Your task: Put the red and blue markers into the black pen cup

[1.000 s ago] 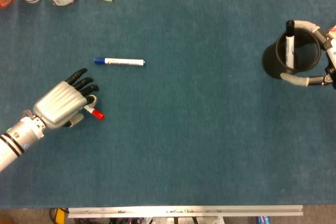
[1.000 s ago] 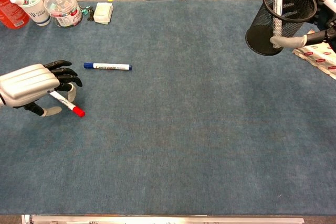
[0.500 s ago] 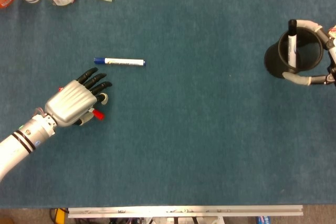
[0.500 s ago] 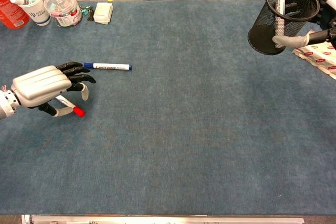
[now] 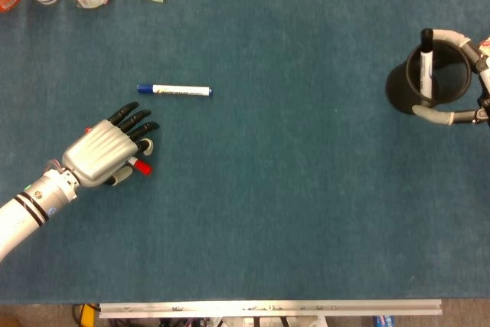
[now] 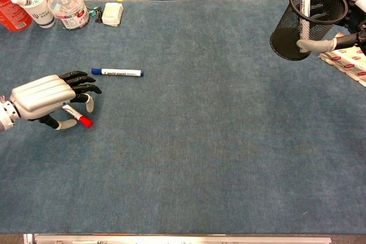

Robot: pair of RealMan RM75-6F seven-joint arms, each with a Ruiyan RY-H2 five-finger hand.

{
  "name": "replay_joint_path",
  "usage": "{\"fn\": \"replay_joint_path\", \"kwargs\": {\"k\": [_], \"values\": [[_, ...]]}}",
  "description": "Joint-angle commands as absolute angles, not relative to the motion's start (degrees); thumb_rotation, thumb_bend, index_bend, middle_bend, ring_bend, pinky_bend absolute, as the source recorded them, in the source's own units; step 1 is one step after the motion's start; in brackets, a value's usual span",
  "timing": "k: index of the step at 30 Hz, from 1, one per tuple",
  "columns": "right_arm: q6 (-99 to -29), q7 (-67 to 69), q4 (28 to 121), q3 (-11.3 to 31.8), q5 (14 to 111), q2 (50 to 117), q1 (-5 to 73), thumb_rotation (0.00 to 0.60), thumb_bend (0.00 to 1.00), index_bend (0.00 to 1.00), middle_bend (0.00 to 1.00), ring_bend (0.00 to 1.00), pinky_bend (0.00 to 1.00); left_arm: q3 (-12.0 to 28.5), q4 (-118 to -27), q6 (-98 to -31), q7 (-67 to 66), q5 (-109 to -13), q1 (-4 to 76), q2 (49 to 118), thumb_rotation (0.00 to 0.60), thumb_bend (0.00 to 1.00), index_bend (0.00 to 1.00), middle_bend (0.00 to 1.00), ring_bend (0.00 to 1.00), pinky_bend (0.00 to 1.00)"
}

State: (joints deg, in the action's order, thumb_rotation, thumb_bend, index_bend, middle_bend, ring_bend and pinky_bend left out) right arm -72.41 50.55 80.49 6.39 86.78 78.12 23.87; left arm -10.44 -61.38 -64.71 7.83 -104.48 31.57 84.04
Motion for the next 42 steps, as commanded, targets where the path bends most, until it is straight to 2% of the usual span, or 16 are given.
{"fn": "replay_joint_path", "kwargs": {"k": [1,42], "values": [[-72.4,50.5,80.5,6.5,86.7,78.1,23.8,0.600,0.51,0.46,0.43,0.34,0.36,-10.6,-61.0,-64.7,8.1,-104.4,31.6,84.4,0.600,0.31,0.39,0.16,0.06,0.04],[-72.9,50.6,80.6,6.9,86.4,77.9,23.0,0.600,0.51,0.47,0.43,0.34,0.36,-12.0,-58.2,-64.1,10.0,-103.2,33.1,86.9,0.600,0.31,0.54,0.15,0.06,0.04]]}}
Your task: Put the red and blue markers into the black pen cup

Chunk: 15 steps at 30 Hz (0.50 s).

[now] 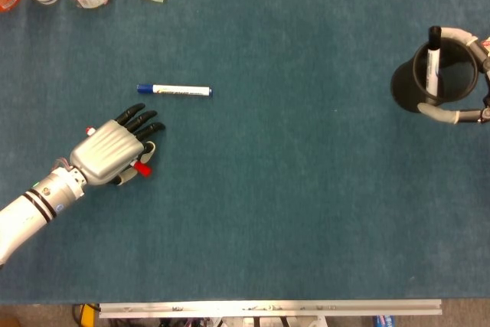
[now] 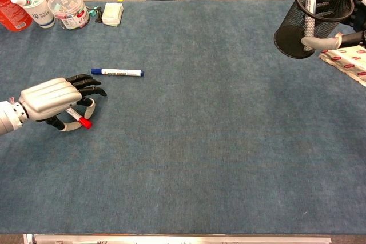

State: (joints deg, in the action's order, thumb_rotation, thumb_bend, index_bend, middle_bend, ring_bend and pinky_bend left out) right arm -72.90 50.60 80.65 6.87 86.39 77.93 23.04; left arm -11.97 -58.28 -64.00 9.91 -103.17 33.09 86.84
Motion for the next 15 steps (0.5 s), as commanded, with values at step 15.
{"fn": "replay_joint_path", "kwargs": {"k": [15], "values": [[-73.2,50.6,80.7,6.7,86.6,77.8,22.6,0.600,0.51,0.47,0.43,0.34,0.36,-11.8,-59.5,-65.7,11.1,-103.1,33.4,86.3,0.600,0.31,0.61,0.18,0.06,0.04]]}}
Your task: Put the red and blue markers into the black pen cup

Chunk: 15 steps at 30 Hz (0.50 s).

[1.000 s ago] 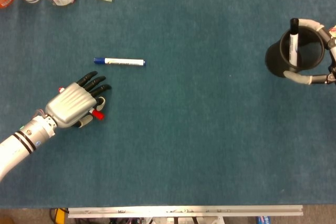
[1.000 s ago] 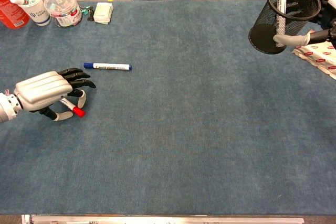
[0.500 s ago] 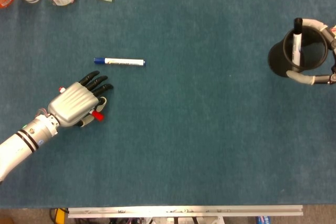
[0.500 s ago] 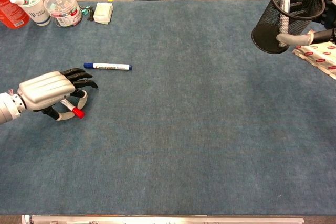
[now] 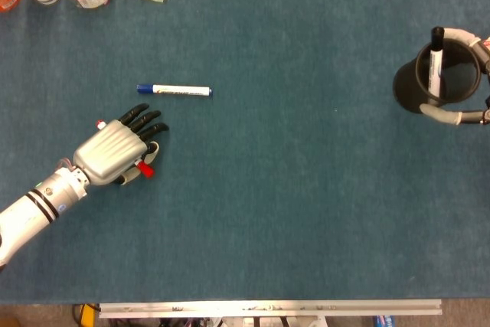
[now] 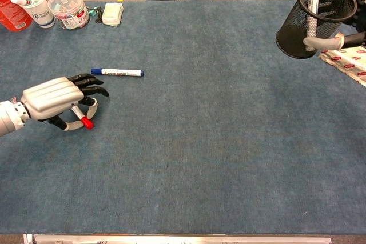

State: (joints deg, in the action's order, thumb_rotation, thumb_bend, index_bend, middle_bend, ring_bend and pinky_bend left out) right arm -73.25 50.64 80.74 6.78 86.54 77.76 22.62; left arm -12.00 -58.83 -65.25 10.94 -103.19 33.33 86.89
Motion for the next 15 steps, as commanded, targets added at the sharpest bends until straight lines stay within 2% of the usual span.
{"fn": "replay_joint_path", "kwargs": {"k": [1,15], "values": [[-73.1,50.6,80.6,6.6,86.7,77.9,22.7,0.600,0.51,0.47,0.43,0.34,0.36,-11.7,-60.2,-66.1,11.3,-103.0,33.3,85.9,0.600,0.31,0.61,0.18,0.06,0.04],[-71.1,48.9,79.7,6.3,88.8,80.6,25.4,0.600,0.51,0.47,0.43,0.34,0.36,-7.3,-76.4,-69.6,22.6,-96.8,33.1,75.4,0.600,0.31,0.63,0.20,0.06,0.04]]}}
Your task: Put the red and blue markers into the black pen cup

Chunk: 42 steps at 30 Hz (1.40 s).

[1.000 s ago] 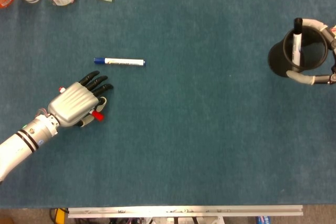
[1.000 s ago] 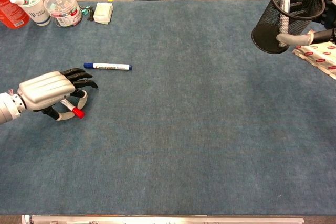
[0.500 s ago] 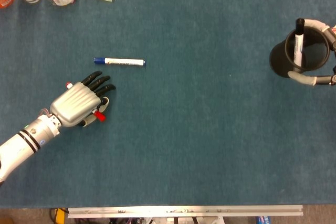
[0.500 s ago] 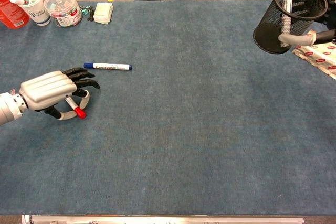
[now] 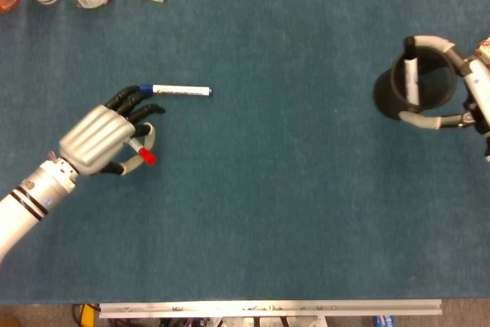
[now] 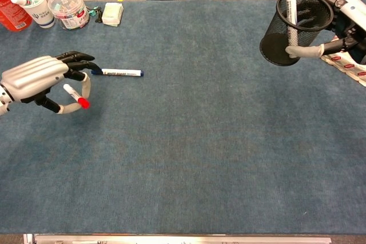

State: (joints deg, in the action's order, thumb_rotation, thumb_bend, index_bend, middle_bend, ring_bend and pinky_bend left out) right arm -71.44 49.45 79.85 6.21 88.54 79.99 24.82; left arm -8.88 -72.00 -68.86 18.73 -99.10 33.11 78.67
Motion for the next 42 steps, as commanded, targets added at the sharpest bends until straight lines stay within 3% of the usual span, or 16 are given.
{"fn": "replay_joint_path", "kwargs": {"k": [1,24,42], "values": [[-70.8,48.5,79.7,6.4,89.0,81.1,25.8,0.600,0.51,0.47,0.43,0.34,0.36,-6.8,-78.1,-69.6,24.1,-96.2,33.1,74.3,0.600,0.31,0.63,0.20,0.06,0.04],[-62.9,37.2,75.7,8.4,89.2,93.5,36.3,0.600,0.51,0.47,0.43,0.34,0.36,0.4,-98.8,-71.4,48.5,-88.8,31.3,58.0,0.600,0.33,0.64,0.22,0.06,0.05],[-59.7,30.1,70.4,11.6,84.5,102.9,41.3,0.600,0.51,0.48,0.43,0.34,0.36,3.7,-105.5,-68.7,60.1,-88.9,32.1,56.4,0.600,0.34,0.64,0.22,0.06,0.05]]}}
